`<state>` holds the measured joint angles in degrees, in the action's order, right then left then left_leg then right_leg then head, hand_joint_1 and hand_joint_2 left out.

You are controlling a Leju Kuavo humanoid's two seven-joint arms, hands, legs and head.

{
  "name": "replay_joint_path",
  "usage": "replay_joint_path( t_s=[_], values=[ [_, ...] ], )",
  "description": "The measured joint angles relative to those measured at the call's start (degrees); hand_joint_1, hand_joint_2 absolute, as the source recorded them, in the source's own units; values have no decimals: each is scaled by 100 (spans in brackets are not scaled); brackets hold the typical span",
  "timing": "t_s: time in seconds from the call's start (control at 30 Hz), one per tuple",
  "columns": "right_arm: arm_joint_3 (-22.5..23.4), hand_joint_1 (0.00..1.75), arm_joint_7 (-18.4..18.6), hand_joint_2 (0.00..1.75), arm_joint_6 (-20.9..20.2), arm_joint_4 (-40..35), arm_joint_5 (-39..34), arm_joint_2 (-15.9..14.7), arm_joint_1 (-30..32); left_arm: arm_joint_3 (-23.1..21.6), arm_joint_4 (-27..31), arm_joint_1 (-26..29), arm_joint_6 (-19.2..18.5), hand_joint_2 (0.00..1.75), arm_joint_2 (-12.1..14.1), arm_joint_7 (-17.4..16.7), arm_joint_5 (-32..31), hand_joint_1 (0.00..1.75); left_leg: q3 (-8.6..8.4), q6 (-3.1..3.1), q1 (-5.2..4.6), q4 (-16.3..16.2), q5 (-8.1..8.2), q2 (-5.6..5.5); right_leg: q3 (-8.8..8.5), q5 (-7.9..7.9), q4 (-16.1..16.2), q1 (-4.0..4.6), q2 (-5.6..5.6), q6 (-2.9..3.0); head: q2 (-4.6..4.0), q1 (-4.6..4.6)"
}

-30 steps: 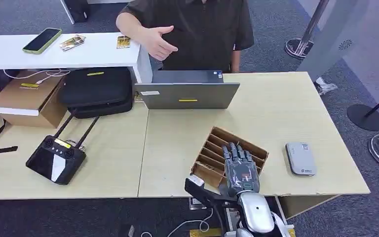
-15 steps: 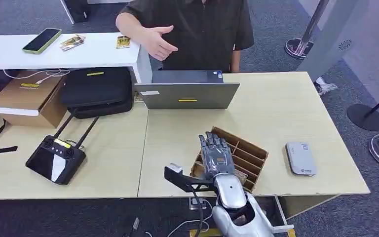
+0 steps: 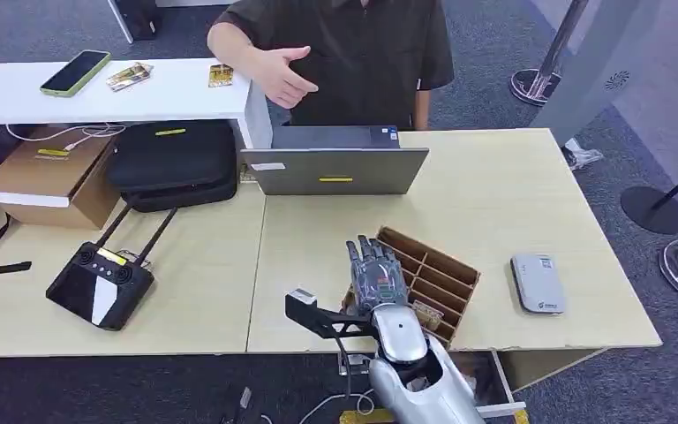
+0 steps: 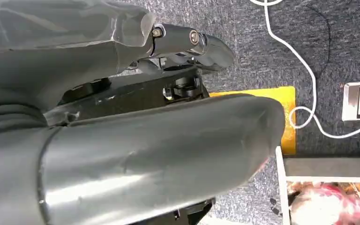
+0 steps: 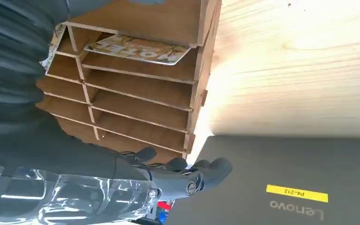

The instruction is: Pass the card to the sensor for recognition and then transmit it.

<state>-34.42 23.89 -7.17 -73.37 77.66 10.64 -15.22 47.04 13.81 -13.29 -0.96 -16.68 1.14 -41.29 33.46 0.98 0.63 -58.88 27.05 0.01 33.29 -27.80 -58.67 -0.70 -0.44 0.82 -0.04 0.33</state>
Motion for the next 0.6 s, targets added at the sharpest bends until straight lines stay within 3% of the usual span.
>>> replay_joint_path(
  t_s=[0.17,0.37,0.6],
  values=[
    [11,0,122,175,53,-76,105,-17,58,-33,0,30,-39,0,18,-33,57,0,0,0,0,0,0,0,2,0,0,0,0,0,0,2],
    [153,0,146,175,-173,-808,280,-219,501,-109,0,209,-125,0,135,118,175,0,5,-1,-1,0,2,0,7,-1,2,0,0,-1,0,0],
    [205,0,181,175,-146,-1488,461,-481,963,-144,0,267,-127,0,232,212,293,0,4,-2,-1,0,3,0,7,-1,2,0,1,-1,0,0]
  ],
)
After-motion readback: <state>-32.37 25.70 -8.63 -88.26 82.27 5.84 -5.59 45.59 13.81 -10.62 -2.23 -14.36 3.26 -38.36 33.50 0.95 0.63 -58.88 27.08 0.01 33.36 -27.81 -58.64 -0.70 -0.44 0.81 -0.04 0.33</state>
